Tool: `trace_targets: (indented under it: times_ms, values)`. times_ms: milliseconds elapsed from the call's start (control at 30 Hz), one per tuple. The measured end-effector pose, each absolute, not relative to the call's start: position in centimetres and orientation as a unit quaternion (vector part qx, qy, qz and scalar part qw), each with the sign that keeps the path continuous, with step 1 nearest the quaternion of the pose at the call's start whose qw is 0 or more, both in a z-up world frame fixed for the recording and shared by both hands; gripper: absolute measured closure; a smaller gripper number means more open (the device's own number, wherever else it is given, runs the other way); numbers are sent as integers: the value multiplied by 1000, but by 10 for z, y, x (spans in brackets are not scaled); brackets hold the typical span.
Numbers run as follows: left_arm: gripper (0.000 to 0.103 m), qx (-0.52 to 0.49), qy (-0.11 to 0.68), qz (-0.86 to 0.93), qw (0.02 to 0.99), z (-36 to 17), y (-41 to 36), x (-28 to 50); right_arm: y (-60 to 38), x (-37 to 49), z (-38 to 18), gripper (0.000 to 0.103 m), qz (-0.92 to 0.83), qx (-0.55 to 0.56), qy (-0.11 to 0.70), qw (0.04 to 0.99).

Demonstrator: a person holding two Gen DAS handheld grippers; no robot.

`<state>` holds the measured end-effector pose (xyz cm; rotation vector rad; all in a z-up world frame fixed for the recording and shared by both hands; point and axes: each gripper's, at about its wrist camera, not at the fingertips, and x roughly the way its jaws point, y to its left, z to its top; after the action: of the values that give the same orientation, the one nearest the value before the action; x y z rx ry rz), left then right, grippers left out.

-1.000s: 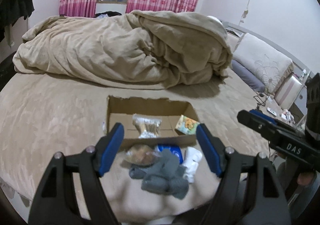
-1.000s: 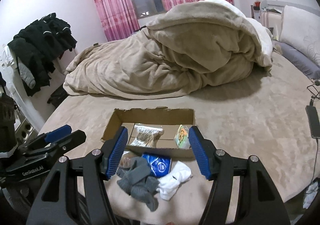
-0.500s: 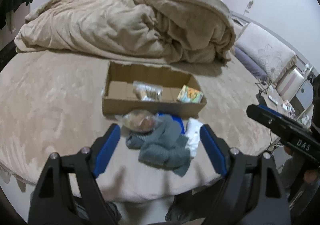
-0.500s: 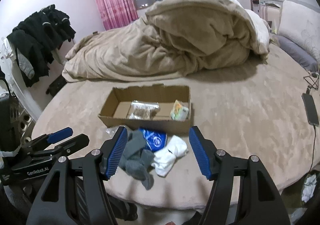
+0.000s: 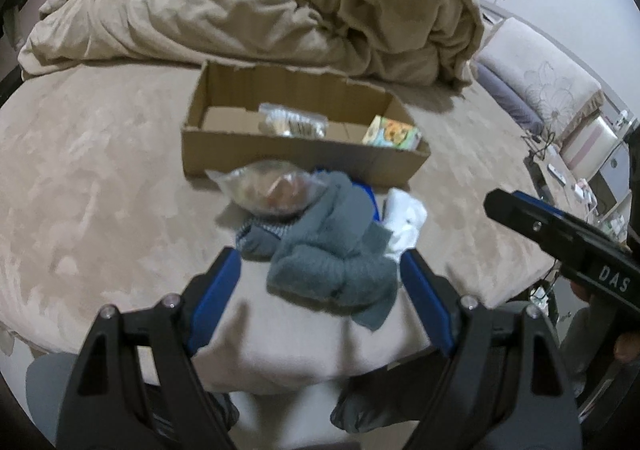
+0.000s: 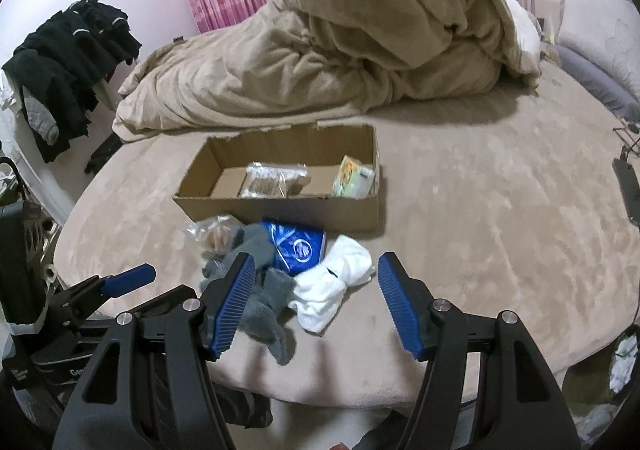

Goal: Organize objects
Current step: 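Grasp the grey gloves with the left gripper while the right grasps the white socks, then carry the gloves and socks over the box and release both into it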

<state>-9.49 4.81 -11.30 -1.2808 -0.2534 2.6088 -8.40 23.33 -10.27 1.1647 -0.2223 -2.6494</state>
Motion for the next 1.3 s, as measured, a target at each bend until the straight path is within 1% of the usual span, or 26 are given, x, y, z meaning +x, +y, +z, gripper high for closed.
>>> trace_targets:
  times_ms: [467, 633, 667, 733, 867, 933, 967, 1100, 1300]
  values:
    - [20, -474, -75, 867, 133, -160, 70, -116, 235, -122, -161, 36, -879, 451, -97, 118]
    - [21, -476, -57, 866, 144, -170, 81, -119, 234, -134, -177, 36, -871, 466, -106, 114]
    - [26, -474, -52, 867, 146, -171, 82, -119, 234, -136, -180, 36, -869, 468, -108, 116]
    - [33, -473, -43, 867, 150, -173, 87, -120, 232, -142, -187, 36, -866, 470, -115, 126]
    - [45, -465, -29, 872, 151, -171, 90, -116, 234, -150, -201, 39, -857, 479, -135, 136]
    - [50, -466, -27, 871, 154, -170, 90, -114, 234, -148, -200, 45, -858, 474, -139, 142]
    - [51, -468, -27, 870, 154, -169, 89, -113, 234, -147, -200, 51, -858, 473, -138, 145]
    - [56, -462, -36, 873, 152, -162, 83, -109, 230, -142, -198, 59, -865, 466, -122, 140]
    - [59, -431, -38, 890, 144, -138, 74, -97, 244, -133, -185, 61, -873, 450, -134, 129]
